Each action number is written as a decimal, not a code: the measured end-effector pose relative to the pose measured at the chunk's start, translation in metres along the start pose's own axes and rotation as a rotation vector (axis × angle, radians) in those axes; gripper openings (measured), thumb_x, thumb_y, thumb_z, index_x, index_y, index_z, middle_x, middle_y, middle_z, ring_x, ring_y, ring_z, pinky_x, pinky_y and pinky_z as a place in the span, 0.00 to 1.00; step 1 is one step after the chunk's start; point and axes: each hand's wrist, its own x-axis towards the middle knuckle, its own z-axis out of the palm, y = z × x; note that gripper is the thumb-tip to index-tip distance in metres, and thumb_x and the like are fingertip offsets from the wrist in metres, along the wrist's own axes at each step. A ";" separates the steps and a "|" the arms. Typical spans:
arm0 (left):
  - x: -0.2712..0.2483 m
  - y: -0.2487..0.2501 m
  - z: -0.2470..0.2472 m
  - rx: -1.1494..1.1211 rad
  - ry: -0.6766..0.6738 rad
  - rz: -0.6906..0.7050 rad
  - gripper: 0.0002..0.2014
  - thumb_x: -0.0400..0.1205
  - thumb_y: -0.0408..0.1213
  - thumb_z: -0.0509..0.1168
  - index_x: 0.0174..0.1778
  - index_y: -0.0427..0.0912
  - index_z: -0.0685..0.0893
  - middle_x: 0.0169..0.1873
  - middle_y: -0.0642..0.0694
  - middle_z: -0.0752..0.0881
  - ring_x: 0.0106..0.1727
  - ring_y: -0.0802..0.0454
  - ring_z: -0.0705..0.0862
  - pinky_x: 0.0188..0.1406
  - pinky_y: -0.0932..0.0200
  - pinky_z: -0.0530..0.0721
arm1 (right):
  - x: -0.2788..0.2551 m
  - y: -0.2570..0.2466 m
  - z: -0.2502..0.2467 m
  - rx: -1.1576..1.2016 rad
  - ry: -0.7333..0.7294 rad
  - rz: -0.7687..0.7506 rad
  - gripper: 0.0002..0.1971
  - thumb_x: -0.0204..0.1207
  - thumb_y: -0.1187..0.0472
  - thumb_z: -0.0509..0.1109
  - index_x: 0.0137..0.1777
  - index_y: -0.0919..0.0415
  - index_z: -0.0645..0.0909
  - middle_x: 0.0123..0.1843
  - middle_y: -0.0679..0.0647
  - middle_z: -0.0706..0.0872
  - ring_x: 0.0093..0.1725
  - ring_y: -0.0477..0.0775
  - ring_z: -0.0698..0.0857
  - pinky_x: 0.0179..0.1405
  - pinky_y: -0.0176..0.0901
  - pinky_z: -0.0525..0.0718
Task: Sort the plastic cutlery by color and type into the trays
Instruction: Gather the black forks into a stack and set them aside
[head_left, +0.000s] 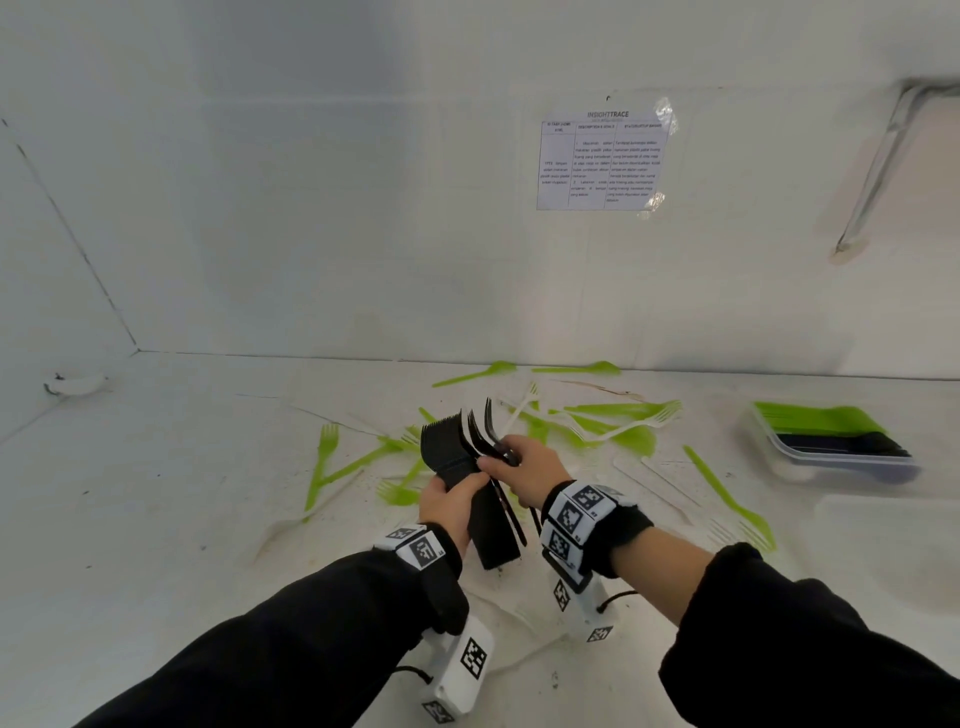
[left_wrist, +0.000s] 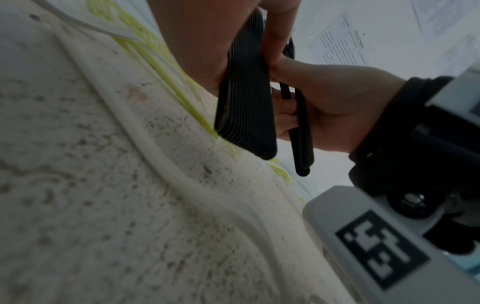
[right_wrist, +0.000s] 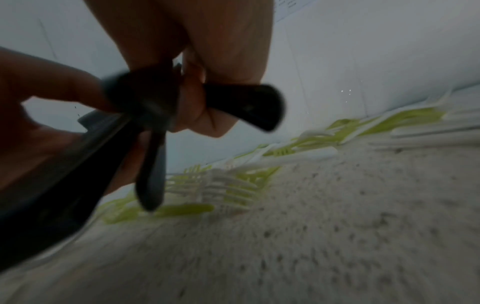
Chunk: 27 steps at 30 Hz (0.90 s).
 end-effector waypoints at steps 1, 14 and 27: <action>0.000 -0.001 -0.001 0.011 0.014 0.009 0.11 0.77 0.24 0.67 0.56 0.32 0.81 0.44 0.33 0.85 0.43 0.39 0.84 0.52 0.42 0.85 | -0.002 0.001 0.002 0.027 0.006 0.001 0.08 0.77 0.53 0.69 0.46 0.58 0.78 0.33 0.46 0.76 0.31 0.43 0.74 0.23 0.25 0.70; -0.008 -0.004 -0.007 0.041 -0.075 0.026 0.09 0.75 0.21 0.69 0.48 0.35 0.81 0.42 0.36 0.86 0.43 0.39 0.85 0.56 0.42 0.82 | -0.015 0.006 0.004 0.141 -0.040 0.062 0.09 0.80 0.56 0.65 0.41 0.59 0.76 0.28 0.48 0.72 0.27 0.45 0.72 0.27 0.35 0.71; -0.012 -0.003 -0.009 0.032 -0.060 0.061 0.12 0.75 0.21 0.69 0.55 0.29 0.81 0.46 0.31 0.87 0.46 0.35 0.86 0.55 0.32 0.83 | -0.026 0.002 0.017 0.193 -0.022 0.133 0.14 0.80 0.64 0.61 0.63 0.63 0.81 0.48 0.56 0.84 0.51 0.59 0.84 0.58 0.58 0.84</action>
